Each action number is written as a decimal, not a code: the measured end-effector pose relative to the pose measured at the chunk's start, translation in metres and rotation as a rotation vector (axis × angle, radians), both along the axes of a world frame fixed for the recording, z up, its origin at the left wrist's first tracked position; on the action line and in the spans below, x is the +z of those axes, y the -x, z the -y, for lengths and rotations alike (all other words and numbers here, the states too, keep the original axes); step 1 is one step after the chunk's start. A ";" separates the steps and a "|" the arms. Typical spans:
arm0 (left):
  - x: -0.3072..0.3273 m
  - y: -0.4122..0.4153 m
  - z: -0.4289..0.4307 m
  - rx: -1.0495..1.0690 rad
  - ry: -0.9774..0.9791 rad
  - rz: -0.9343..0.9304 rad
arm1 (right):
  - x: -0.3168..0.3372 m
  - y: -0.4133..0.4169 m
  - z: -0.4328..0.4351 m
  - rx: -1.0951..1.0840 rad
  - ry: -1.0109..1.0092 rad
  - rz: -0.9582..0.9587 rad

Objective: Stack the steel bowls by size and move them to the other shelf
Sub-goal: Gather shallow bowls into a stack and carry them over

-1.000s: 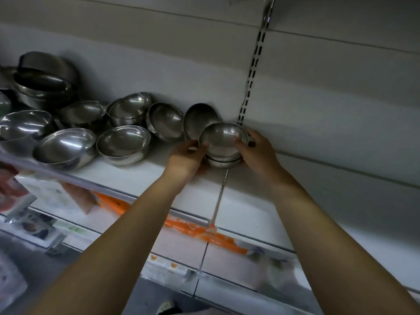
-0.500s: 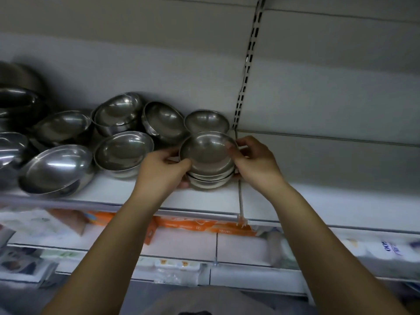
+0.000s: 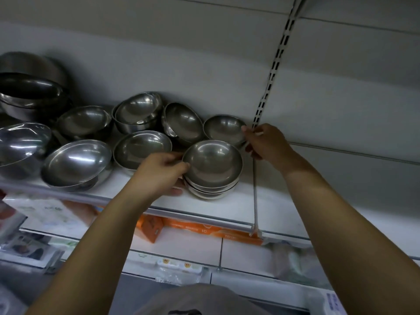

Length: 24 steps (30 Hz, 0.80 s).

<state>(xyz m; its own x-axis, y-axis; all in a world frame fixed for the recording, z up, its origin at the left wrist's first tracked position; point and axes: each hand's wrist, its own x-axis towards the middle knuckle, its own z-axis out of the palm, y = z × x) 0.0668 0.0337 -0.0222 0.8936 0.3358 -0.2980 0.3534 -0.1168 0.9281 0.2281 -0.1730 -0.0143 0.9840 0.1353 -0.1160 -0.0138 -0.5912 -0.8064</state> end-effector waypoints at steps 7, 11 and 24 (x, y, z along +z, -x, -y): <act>-0.004 0.002 0.001 0.064 0.137 0.023 | -0.014 -0.019 -0.011 0.032 0.062 0.012; -0.004 0.004 0.002 0.072 0.217 0.017 | 0.007 -0.010 -0.010 0.015 -0.107 0.028; 0.008 0.001 0.003 0.040 0.320 -0.060 | 0.050 0.040 0.006 0.433 0.050 0.006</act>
<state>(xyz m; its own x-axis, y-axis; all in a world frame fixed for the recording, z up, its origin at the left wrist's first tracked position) 0.0657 0.0310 -0.0143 0.8592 0.2513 -0.4457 0.4068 0.1928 0.8930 0.1882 -0.1789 0.0353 0.8381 0.5304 -0.1276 0.2486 -0.5794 -0.7762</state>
